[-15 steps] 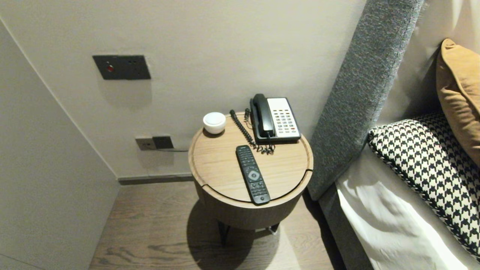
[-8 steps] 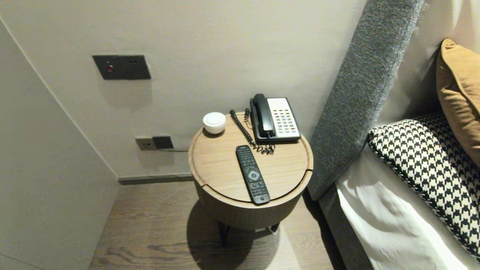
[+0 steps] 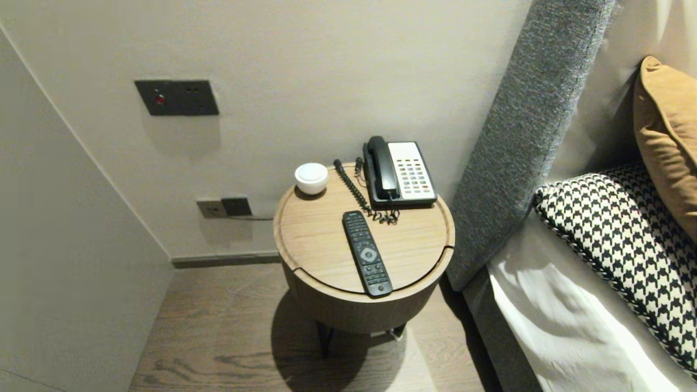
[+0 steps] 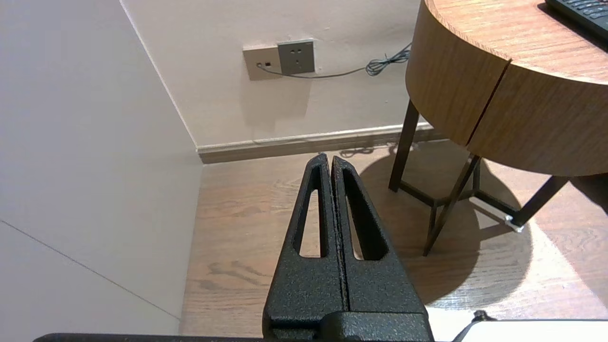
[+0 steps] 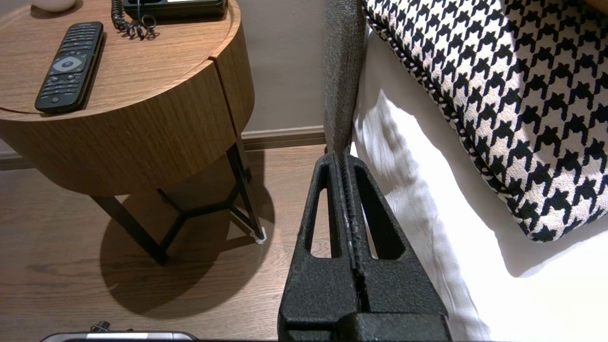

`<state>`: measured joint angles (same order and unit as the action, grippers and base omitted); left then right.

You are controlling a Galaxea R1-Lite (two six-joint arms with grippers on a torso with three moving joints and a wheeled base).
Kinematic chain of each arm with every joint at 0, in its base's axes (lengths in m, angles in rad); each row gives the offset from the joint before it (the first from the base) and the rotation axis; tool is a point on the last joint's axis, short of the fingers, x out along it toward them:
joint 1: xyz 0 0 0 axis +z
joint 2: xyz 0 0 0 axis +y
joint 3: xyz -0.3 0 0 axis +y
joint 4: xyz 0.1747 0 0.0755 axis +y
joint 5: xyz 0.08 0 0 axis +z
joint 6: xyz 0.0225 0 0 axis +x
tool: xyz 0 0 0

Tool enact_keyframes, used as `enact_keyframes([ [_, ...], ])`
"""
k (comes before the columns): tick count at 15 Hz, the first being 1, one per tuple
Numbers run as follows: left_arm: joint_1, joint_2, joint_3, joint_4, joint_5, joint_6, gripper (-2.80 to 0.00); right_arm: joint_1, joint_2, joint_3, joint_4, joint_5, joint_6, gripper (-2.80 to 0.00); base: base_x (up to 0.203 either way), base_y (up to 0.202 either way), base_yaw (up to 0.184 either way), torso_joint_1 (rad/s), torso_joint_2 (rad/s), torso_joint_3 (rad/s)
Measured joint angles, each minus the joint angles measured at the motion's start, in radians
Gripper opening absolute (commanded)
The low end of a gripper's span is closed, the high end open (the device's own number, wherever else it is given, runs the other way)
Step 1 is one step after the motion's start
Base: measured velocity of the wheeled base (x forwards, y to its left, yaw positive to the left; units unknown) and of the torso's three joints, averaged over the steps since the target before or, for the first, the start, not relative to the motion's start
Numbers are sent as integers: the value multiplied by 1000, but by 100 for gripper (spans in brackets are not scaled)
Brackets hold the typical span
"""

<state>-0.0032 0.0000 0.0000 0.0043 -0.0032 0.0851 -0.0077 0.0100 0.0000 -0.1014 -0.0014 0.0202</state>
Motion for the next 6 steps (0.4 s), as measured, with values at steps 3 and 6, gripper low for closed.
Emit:
enact_keyframes([
  [3, 0, 0, 0, 0, 0, 0, -280, 0, 0, 0, 0, 0, 0, -280, 0, 0, 0, 0, 0, 0],
  [6, 0, 0, 0, 0, 0, 0, -280, 0, 0, 0, 0, 0, 4, -280, 0, 0, 0, 0, 0, 0],
])
